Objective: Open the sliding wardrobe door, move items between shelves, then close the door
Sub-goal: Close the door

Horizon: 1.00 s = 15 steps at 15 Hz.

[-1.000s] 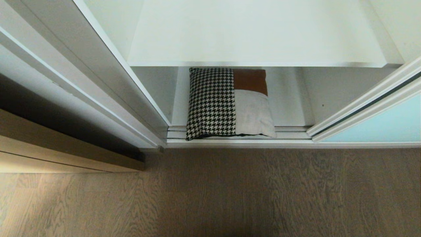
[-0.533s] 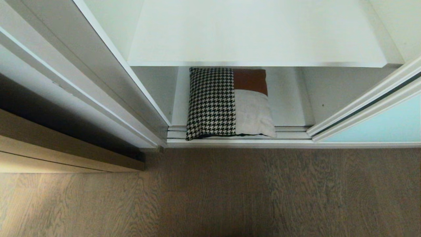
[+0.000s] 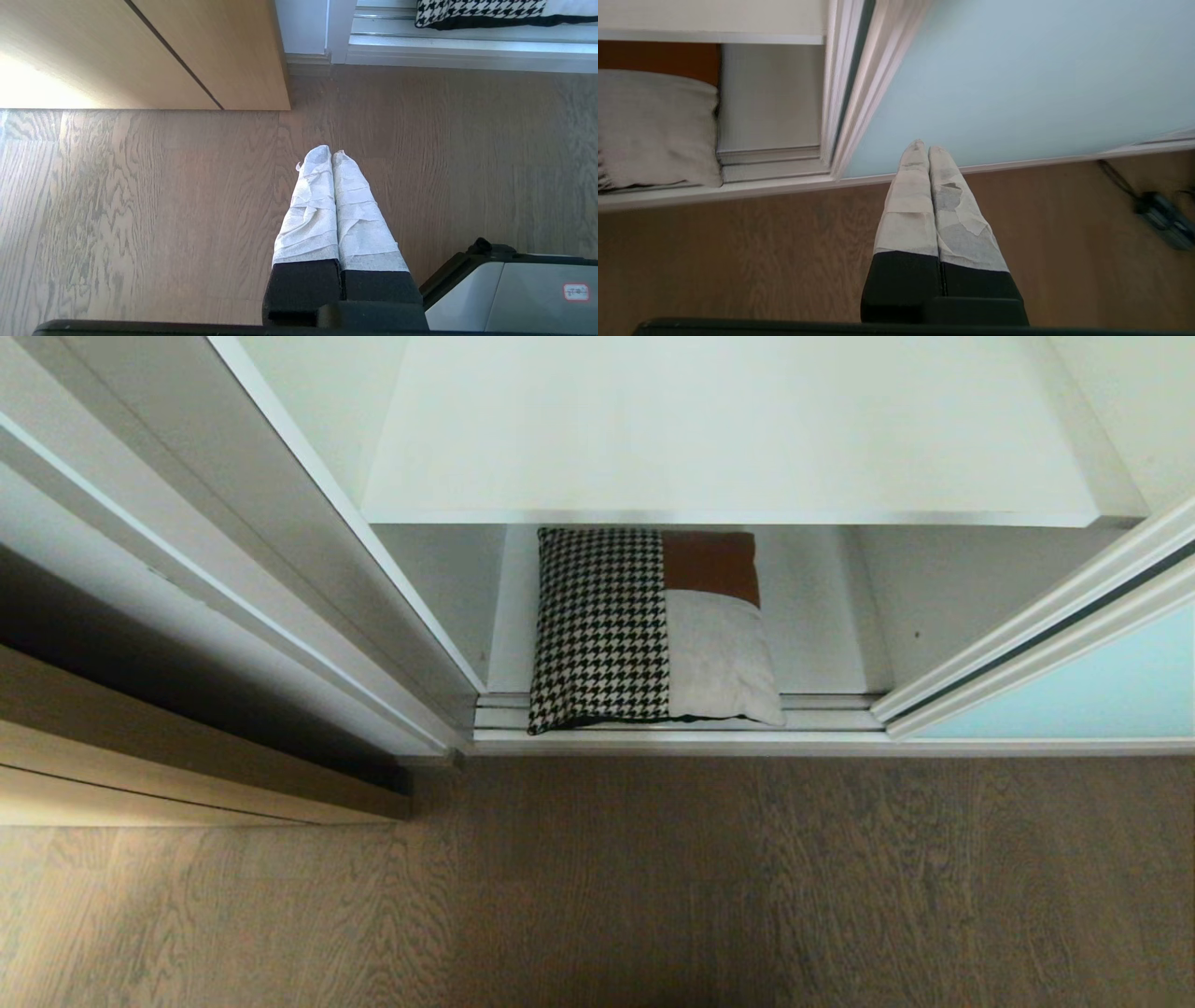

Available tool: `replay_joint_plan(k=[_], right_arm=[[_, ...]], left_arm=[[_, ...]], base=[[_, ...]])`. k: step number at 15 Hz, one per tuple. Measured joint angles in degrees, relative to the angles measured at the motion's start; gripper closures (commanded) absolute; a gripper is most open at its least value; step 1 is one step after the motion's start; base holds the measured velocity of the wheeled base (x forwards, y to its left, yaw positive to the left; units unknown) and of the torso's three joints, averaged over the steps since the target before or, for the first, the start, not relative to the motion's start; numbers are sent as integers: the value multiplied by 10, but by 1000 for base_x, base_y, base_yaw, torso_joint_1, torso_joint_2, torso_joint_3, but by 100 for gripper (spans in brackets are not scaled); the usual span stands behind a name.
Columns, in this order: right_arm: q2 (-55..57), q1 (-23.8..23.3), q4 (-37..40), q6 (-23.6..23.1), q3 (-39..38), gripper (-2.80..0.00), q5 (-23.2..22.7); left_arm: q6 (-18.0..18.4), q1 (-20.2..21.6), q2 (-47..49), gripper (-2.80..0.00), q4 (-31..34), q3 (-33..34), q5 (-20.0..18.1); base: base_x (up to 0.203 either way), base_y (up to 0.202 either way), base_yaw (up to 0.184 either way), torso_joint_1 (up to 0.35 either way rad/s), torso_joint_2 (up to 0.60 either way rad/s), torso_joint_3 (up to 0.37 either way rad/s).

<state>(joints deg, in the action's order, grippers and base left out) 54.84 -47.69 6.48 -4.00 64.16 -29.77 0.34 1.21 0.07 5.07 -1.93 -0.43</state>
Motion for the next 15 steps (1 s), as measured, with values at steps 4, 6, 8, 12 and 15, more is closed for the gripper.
replay_joint_plan(k=[4, 6, 8, 12, 15], right_arm=[[23, -80, -41, 13, -20, 0, -82], [32, -97, -47, 38, -39, 0, -87], [37, -102, -49, 59, -46, 0, -97], [54, -105, -61, 117, -19, 0, -166], [83, -106, -76, 131, -11, 0, -216]], left_arm=[[0, 0, 0, 0, 0, 0, 0], [0, 0, 0, 0, 0, 0, 0], [0, 0, 0, 0, 0, 0, 0], [0, 0, 0, 0, 0, 0, 0], [0, 0, 0, 0, 0, 0, 0]], base=[[0, 0, 0, 0, 0, 0], [0, 0, 0, 0, 0, 0], [0, 0, 0, 0, 0, 0], [0, 0, 0, 0, 0, 0], [0, 0, 0, 0, 0, 0]])
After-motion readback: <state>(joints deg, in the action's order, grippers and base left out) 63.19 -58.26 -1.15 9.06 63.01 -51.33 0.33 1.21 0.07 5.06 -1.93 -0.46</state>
